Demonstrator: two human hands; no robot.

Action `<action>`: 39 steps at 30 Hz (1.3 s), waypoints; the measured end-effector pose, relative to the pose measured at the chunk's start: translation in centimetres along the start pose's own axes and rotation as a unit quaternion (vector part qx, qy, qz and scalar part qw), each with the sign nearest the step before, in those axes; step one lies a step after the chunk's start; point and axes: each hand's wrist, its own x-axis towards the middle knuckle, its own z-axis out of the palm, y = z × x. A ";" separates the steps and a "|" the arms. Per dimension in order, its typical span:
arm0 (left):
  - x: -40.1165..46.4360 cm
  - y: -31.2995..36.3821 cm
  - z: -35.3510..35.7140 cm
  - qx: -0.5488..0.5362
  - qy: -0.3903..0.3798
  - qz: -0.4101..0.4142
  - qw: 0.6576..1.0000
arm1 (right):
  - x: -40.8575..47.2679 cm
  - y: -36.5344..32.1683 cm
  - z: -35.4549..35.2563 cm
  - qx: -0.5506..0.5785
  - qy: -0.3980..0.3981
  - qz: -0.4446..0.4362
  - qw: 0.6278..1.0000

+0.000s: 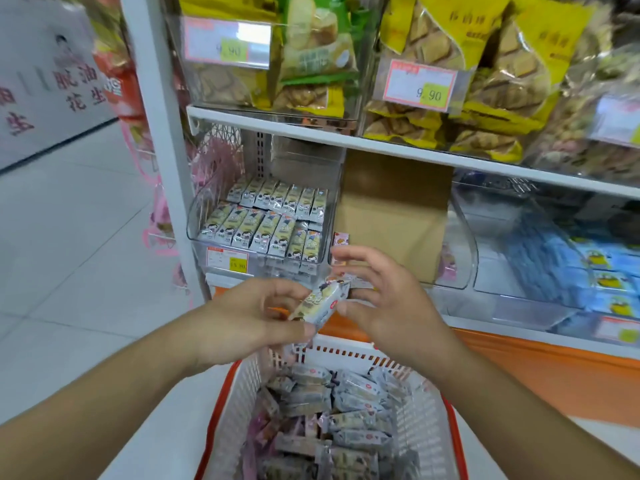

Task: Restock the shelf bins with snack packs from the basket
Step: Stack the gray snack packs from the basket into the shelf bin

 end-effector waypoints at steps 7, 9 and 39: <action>1.2 0.3 2.2 0.068 0.157 0.065 0.983 | 0.8 -0.5 1.1 0.216 0.006 0.172 0.961; 1.5 0.1 1.9 0.124 0.147 0.066 0.979 | 1.3 -0.3 1.1 0.203 0.005 0.173 0.964; 15.8 0.6 -8.4 0.524 0.123 0.037 0.842 | 7.9 2.4 -0.3 -0.290 -0.013 -0.041 0.956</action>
